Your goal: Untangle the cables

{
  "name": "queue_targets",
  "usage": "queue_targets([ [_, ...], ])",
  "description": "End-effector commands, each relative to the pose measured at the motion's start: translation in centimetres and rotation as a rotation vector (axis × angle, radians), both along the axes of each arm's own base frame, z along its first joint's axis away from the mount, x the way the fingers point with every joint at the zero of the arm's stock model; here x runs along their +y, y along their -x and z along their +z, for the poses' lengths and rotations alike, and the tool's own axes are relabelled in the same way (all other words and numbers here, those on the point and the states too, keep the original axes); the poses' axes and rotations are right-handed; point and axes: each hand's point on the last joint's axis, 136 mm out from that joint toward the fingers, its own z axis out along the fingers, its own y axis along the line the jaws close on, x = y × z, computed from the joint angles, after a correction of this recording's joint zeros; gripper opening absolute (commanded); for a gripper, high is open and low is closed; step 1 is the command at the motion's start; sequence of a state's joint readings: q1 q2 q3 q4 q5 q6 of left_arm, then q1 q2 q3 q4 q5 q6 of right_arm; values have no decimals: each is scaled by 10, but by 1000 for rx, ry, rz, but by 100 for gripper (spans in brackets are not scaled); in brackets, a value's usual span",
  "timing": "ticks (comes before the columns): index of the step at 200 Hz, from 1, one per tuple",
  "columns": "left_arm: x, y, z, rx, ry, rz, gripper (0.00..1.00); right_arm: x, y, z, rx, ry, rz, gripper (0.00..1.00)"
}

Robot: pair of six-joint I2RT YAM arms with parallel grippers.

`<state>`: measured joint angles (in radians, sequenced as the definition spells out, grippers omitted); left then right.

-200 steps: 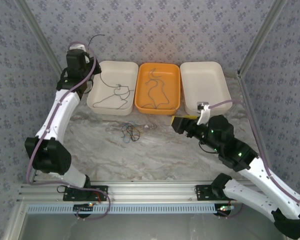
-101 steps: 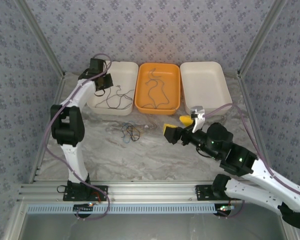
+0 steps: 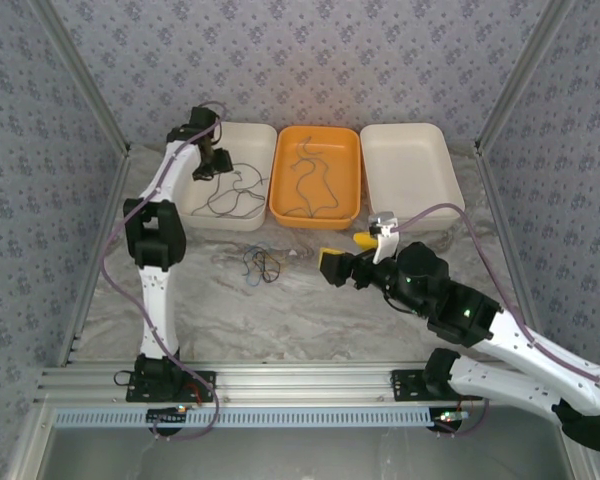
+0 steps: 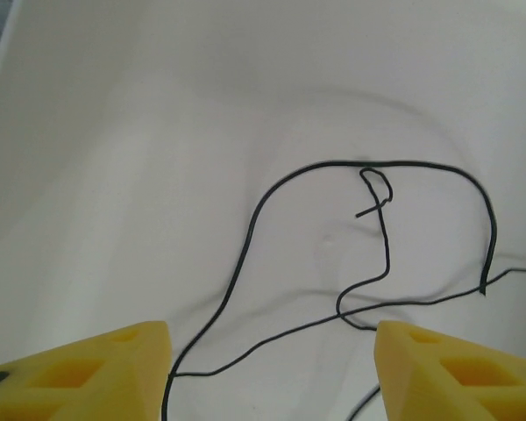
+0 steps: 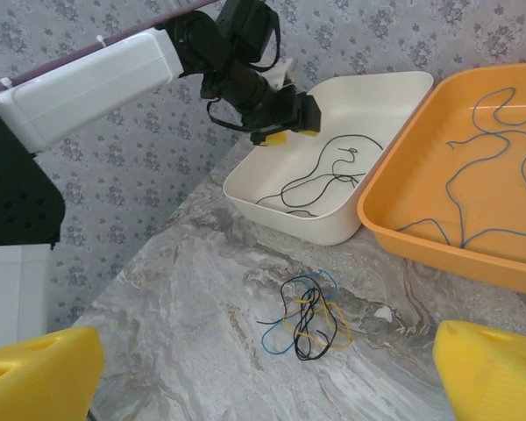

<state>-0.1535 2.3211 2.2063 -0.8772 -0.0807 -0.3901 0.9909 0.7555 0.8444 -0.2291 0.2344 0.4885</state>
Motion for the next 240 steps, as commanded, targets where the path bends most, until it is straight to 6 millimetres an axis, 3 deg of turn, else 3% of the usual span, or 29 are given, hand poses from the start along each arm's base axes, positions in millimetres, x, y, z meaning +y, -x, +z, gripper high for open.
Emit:
queue_targets([
  [1,2,21,80,-141,17,40,64,-9,-7,5,-13,20,-62,98],
  [16,1,39,116,-240,65,72,64,-10,-13,-13,21,82,-98,96],
  [31,-2,70,135,-293,125,104,63,-3,-19,-41,80,147,-107,92],
  [44,-8,102,142,-314,177,123,60,10,-23,-69,157,189,-98,87],
  [51,-14,121,137,-301,206,125,57,18,-25,-84,202,206,-93,83],
  [68,-31,171,107,-237,264,117,50,39,-32,-114,279,239,-71,74],
  [97,-60,256,28,-123,366,141,46,72,-59,-151,294,392,-11,63],
  [121,-78,299,-19,-63,434,162,48,104,-81,-185,329,511,142,54],
  [134,-79,307,-33,-37,434,171,50,112,-94,-205,351,588,192,51],
  [140,-79,309,-37,-27,427,173,50,121,-102,-203,341,595,224,51],
  [162,-79,307,-36,-33,414,169,54,134,-115,-231,427,596,319,51],
  [189,-77,295,-33,-43,398,175,56,143,-118,-255,478,618,364,50],
  [240,-88,261,-49,3,383,125,55,139,-125,-280,529,625,341,34],
])
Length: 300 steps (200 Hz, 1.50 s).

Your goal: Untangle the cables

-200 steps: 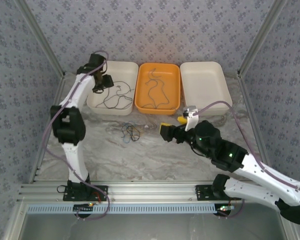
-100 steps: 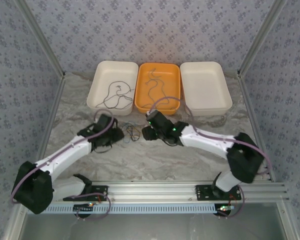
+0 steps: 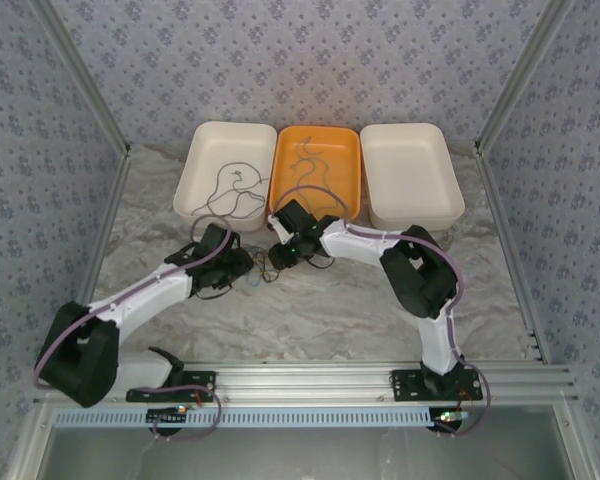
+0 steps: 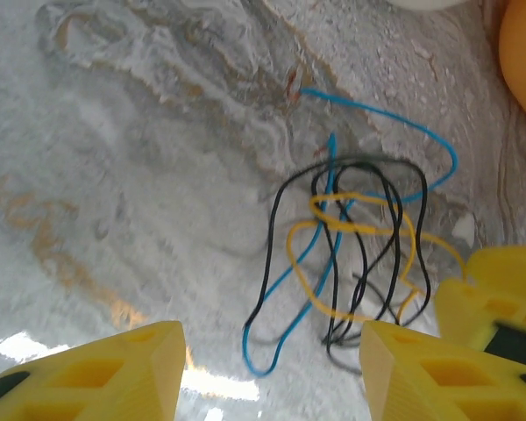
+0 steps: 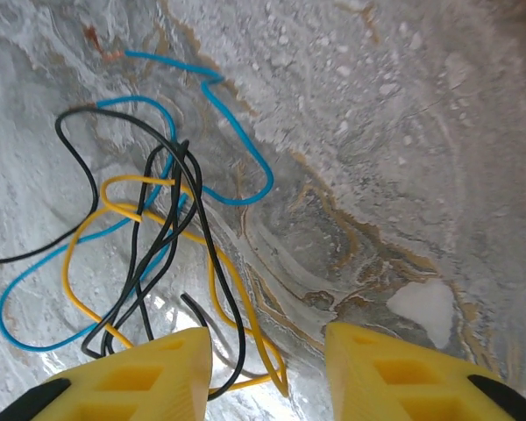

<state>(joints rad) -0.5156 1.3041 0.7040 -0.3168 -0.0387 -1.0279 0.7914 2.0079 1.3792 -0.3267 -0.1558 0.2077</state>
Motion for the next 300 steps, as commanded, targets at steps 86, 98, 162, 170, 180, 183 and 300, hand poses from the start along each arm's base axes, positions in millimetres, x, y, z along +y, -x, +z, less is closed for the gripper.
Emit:
queue_targets([
  [86,-34,-62,-27,-20,-28,-114,55,-7,8,12,-27,-45,-8,0],
  [98,-33,-64,-39,0,-42,-110,48,-12,12,21,-43,-55,-21,0],
  [162,1,-49,-50,-40,-125,-13,0,-88,27,70,-146,-44,-183,0],
  [170,3,-48,-42,-59,-124,-12,0,-98,26,78,-167,-46,-204,0],
  [180,5,-46,-34,-76,-129,-13,0,-105,26,88,-185,-55,-216,0],
  [183,6,-46,-30,-81,-128,-11,0,-106,26,91,-191,-61,-217,0],
  [300,-35,6,105,-363,40,-144,48,-97,32,153,-233,-213,-148,0],
])
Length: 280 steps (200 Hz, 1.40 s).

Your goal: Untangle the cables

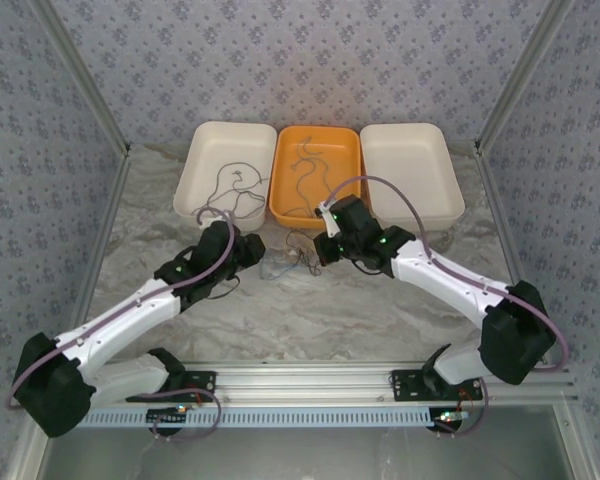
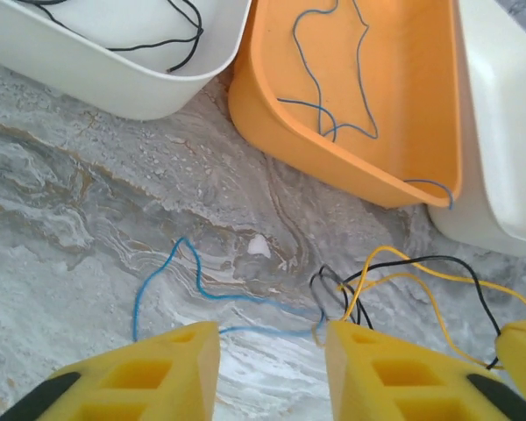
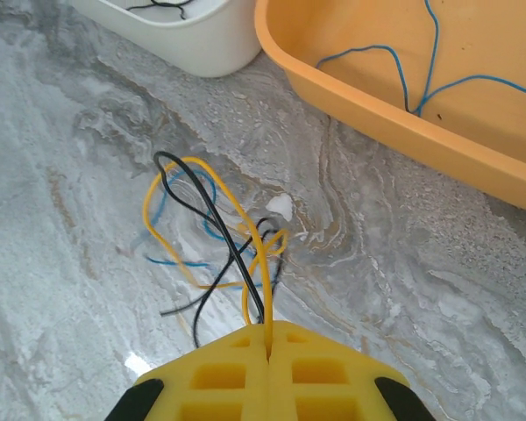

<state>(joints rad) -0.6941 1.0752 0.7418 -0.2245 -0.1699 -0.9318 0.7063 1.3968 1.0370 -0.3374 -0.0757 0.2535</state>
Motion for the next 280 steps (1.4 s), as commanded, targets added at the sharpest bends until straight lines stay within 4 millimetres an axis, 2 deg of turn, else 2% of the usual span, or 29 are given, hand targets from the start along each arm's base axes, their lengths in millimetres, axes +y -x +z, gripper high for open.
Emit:
queue_targets([
  [1,9,6,1,14,-22,17,48,0,3,30,-32,-64,26,0],
  [22,-1,8,4,14,24,-22,55,-5,9,37,-37,-105,33,0],
  [45,-14,8,-3,40,101,-40,65,-12,16,47,-49,-149,40,0],
  [59,-23,7,-7,58,162,-50,65,-20,19,52,-54,-166,27,0],
  [75,-28,8,-12,72,167,-56,59,-31,20,59,-51,-205,5,0],
  [105,-26,16,-44,144,100,-57,56,-45,21,69,-40,-257,-31,0],
  [126,-26,25,-75,222,24,-66,54,-53,21,64,-18,-254,-59,0],
  [148,-31,35,-95,260,-59,-80,53,-71,17,50,-8,-185,-149,0],
  [166,-29,43,-104,271,-169,-62,52,-105,12,31,4,-60,-309,0],
  [183,-31,46,-111,278,-207,-57,45,-140,13,8,22,39,-475,0],
  [192,-30,48,-115,281,-236,-53,44,-150,16,-3,37,60,-518,0],
  [222,-30,46,-126,286,-314,-67,45,-161,20,-27,75,110,-548,0],
  [254,-43,43,-142,307,-302,-89,45,-161,20,-39,98,136,-547,0],
  [280,-54,36,-145,312,-292,-91,45,-160,19,-44,101,145,-546,0],
])
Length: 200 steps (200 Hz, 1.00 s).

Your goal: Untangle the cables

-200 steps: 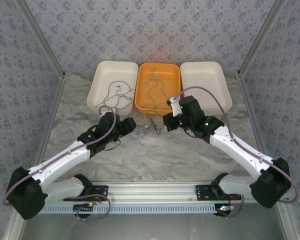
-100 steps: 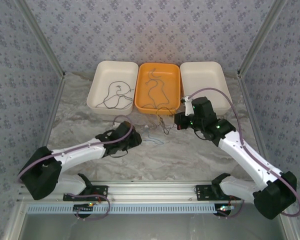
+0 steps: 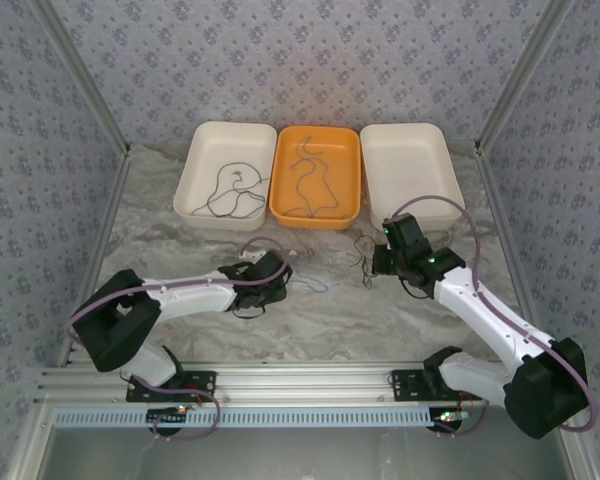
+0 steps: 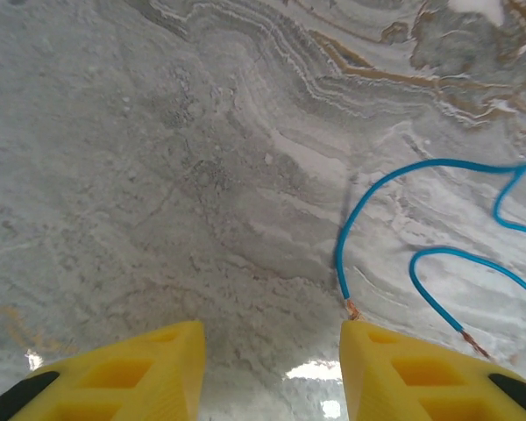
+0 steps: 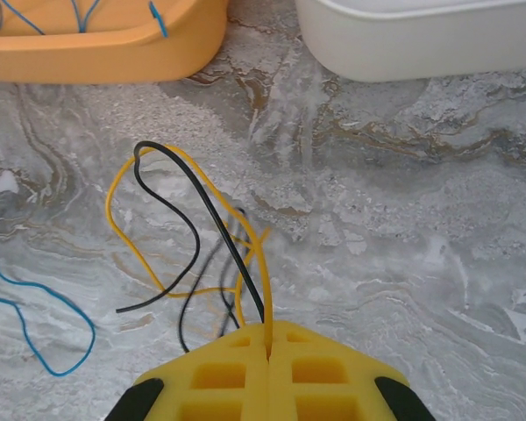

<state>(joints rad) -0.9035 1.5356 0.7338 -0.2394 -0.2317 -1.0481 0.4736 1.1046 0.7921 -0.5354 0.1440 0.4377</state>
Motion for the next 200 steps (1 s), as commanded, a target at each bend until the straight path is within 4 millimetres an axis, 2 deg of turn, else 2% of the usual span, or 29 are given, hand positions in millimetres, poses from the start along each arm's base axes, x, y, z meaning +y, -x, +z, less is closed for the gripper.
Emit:
queue_targets([
  [1,-17,-10,6,-23,24,-13,45,-6,1,-9,12,25,-30,0],
  [35,-19,-18,6,-32,-21,-14,40,-3,2,-14,21,23,-20,0],
  [61,-22,-15,9,-25,-4,-21,37,-3,2,-13,18,29,-17,0],
  [82,-21,-11,31,-76,9,-17,39,-3,1,-11,9,30,-15,0],
  [112,-19,-14,73,-179,36,-48,51,-3,-2,-18,24,46,-3,0],
  [126,-13,-19,82,-198,7,-80,55,0,-2,-22,44,47,14,0],
  [142,-10,-28,77,-156,-3,-144,56,5,-2,-26,66,42,36,0],
  [162,-14,-42,65,-131,-13,-287,53,8,-1,-30,89,42,54,0],
  [200,-39,-53,54,-121,-107,-574,53,12,-1,-29,96,30,67,0],
])
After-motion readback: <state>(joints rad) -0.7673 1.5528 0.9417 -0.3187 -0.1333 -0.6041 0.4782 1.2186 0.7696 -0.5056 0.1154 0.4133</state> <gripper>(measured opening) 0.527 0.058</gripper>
